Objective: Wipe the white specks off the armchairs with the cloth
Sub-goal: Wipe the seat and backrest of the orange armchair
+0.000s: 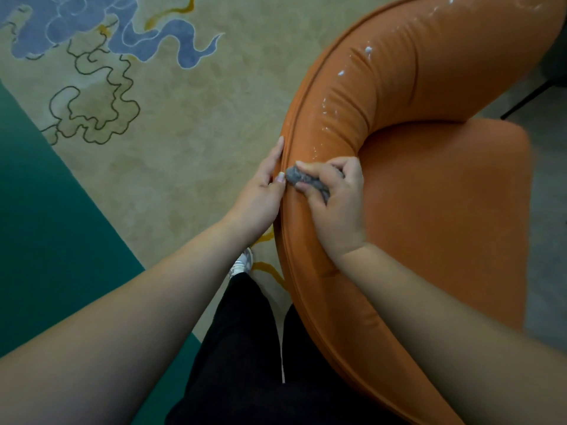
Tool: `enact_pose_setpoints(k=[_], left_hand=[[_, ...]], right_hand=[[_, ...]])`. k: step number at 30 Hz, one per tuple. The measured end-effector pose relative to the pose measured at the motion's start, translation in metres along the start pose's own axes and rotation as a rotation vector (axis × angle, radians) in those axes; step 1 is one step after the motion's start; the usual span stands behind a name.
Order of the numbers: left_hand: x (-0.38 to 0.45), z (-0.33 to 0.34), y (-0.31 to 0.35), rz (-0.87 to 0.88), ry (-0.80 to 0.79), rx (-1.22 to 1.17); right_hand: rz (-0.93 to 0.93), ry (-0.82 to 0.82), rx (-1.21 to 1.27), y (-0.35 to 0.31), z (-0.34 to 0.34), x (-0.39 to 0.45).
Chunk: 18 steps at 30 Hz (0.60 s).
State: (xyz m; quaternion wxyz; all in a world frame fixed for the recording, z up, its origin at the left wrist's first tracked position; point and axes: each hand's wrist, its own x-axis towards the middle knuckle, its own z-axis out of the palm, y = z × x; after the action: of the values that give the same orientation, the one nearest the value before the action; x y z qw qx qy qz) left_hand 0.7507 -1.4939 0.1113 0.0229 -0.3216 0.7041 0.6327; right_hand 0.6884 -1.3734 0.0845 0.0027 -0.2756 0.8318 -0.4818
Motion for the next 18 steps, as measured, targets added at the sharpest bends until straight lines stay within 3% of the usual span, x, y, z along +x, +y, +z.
enact_pose_setpoints(k=[4, 10, 18], left_hand=[[0.021, -0.008, 0.002, 0.026, -0.05, 0.031], [0.047, -0.02, 0.016, 0.012, -0.17, 0.057], [0.091, -0.037, 0.038, 0.023, -0.347, 0.209]], right_hand=[[0.004, -0.056, 0.022, -0.003, -0.008, -0.028], [0.135, 0.144, -0.067, -0.001, 0.018, 0.042], [0.227, 0.15, -0.057, -0.01, 0.02, 0.02]])
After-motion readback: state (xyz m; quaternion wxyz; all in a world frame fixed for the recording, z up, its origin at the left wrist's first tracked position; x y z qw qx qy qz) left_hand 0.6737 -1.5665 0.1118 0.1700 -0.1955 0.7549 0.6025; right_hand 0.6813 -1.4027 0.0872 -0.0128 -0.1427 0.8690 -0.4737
